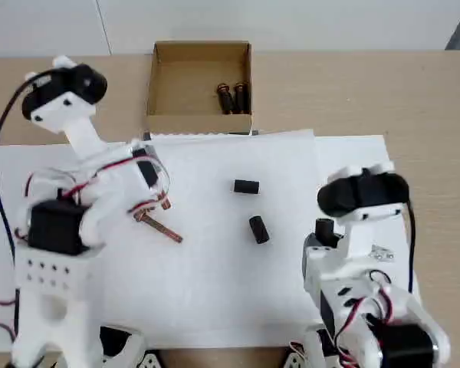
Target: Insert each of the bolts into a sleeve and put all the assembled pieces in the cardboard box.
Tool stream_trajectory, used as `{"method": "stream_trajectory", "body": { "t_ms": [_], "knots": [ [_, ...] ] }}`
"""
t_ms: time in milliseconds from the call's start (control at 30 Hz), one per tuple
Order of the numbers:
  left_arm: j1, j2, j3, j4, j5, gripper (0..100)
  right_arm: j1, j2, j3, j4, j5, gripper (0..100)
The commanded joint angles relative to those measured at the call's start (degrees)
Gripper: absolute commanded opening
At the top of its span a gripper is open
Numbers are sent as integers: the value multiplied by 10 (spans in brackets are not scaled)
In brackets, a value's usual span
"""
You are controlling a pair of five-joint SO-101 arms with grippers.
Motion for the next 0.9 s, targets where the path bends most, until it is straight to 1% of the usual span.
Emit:
{"method": "stream_trajectory", "body": {
  "t_ms": [0, 167, 267, 467, 600, 733, 867],
  "knots": [
    [5, -77, 74, -58, -25, 6, -10, -29, 39, -36, 9, 3],
    [5, -209, 220, -178, -49, 6, -13, -90, 135, -109, 10, 3],
    [8, -286, 303, -229, -56, 6, -23, -122, 184, -149, 10, 3],
    [8, -404, 410, -276, -52, 5, -87, -175, 287, -232, 8, 3],
    [9, -470, 469, -308, -11, 5, -118, -201, 360, -301, 11, 3],
    [10, -542, 531, -342, 11, 5, -174, -211, 392, -349, 47, 3],
    [10, -619, 590, -353, 34, 5, -226, -210, 404, -376, 68, 3]
  ]
}}
